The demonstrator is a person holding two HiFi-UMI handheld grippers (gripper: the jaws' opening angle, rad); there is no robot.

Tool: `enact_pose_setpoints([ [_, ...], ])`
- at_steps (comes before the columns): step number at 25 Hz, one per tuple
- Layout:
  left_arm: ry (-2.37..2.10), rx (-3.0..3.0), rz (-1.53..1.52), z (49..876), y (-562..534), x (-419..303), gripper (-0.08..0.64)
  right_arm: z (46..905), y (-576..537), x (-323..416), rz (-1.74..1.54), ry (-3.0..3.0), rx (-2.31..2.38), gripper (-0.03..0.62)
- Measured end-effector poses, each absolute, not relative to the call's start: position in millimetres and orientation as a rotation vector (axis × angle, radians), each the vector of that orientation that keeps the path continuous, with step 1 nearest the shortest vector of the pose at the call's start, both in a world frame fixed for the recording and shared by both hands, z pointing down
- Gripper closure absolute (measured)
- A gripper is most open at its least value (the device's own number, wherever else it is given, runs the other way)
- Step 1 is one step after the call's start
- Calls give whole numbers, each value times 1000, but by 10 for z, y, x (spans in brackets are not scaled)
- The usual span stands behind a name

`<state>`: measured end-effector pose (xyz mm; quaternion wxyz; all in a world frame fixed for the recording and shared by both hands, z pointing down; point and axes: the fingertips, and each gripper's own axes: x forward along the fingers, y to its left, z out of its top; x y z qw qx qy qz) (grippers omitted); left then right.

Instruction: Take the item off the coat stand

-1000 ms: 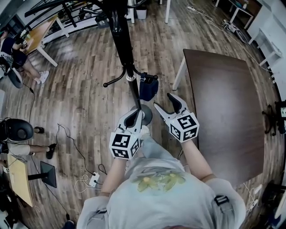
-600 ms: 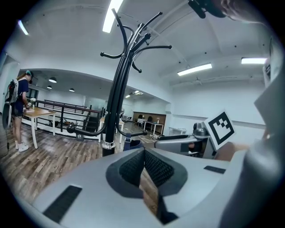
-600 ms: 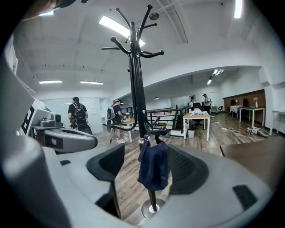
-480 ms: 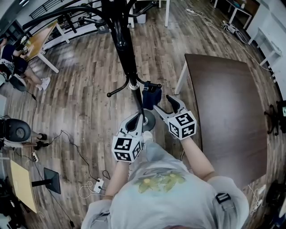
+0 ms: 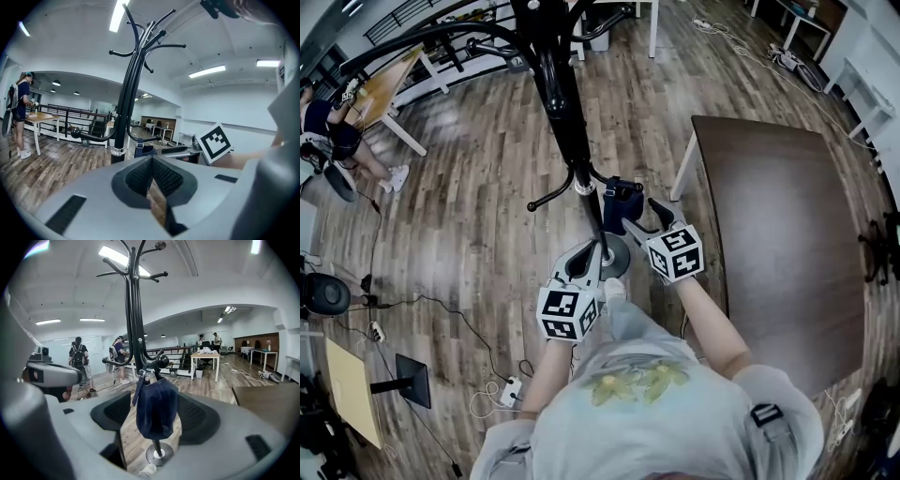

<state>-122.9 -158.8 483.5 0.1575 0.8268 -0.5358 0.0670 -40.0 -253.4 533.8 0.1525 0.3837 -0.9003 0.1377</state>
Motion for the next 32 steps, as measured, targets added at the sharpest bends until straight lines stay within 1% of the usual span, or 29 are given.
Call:
enact_pose_setpoints([
  [14,-1498,2357,234,4962,-1679,-1236,545,5845,-2697,-472,483,-2499,1026,295],
  [22,-1490,2348,253,5017,-1697,-1255,545,6010,-2725,-477,461,-2466,1022,299],
  [23,-1489,2347,254,5023,-1700,-1259,545,6009,-2719,-481,458,-2469,1021,318],
  [25,-1486,2345,254,5030,-1717,-1265,544,5999,-2705,-503,451,-2483,1001,389],
  [26,-1484,2344,253,5030,-1727,-1267,545,5991,-2690,-525,446,-2495,982,436],
  [27,-1482,2344,251,5026,-1737,-1268,545,5985,-2673,-549,441,-2508,961,505],
  [28,-1480,2346,249,5021,-1748,-1267,545,5978,-2658,-569,434,-2519,945,547],
  [32,-1480,2351,249,5008,-1772,-1266,544,5962,-2624,-587,431,-2537,930,562],
])
